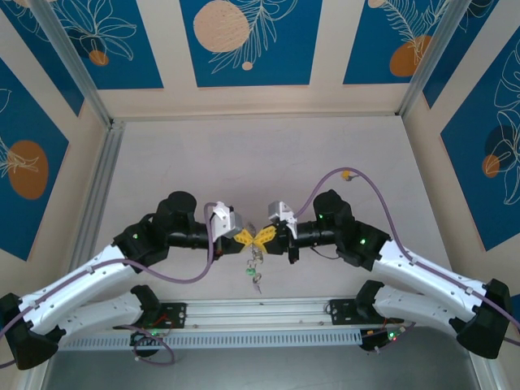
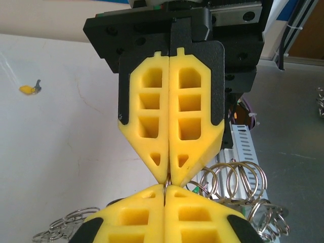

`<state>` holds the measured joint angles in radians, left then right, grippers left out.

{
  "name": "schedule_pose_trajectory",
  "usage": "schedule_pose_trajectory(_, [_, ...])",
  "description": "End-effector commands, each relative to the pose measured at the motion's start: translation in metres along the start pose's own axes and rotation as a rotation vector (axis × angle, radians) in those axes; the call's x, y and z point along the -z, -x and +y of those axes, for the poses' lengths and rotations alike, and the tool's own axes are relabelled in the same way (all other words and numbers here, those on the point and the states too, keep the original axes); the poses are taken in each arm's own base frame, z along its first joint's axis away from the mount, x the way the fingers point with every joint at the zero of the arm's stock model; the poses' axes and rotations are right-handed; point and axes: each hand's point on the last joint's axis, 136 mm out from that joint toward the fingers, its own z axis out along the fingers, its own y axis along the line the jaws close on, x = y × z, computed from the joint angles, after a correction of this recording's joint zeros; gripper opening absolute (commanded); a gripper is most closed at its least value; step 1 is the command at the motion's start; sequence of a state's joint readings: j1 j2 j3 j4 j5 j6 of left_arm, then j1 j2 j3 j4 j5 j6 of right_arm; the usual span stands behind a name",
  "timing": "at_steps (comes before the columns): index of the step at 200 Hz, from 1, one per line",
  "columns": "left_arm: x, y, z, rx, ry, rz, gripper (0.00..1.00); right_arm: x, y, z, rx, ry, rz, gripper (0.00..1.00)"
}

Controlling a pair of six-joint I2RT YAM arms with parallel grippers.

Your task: Put the keys on the keyring

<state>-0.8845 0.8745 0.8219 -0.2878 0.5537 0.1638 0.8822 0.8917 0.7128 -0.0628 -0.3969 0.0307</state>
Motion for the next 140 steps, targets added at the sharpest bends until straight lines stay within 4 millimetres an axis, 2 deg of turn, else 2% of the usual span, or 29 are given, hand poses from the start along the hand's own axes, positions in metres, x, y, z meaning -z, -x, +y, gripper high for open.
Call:
schedule_pose_trajectory(1, [0.011,0.03,-0.009,-0.065,-0.006,-0.113,0.0,0.01,0.008,-0.005,-0.004,-0.032,-0.032,0.0])
schedule_pose_trajectory(5, [0.011,0.03,-0.01,-0.062,-0.009,-0.116,0.0,0.011,0.01,-0.005,-0.013,-0.026,-0.041,0.0])
schedule_pose_trajectory(29, [0.012,0.029,-0.012,-0.042,-0.016,-0.127,0.23,0.02,0.022,-0.004,-0.017,-0.01,-0.107,0.0])
schedule_pose_trajectory(39, [0.013,0.027,-0.011,-0.033,-0.007,-0.126,0.28,0.024,0.027,-0.001,0.001,-0.008,-0.142,0.0])
schedule_pose_trajectory(73, [0.012,0.028,-0.009,-0.022,0.005,-0.163,0.31,0.029,0.037,0.009,0.05,0.035,-0.197,0.0])
schedule_pose_trajectory(140, [0.013,0.042,-0.009,-0.04,-0.004,-0.225,0.33,0.032,0.04,0.034,0.15,0.132,-0.236,0.0])
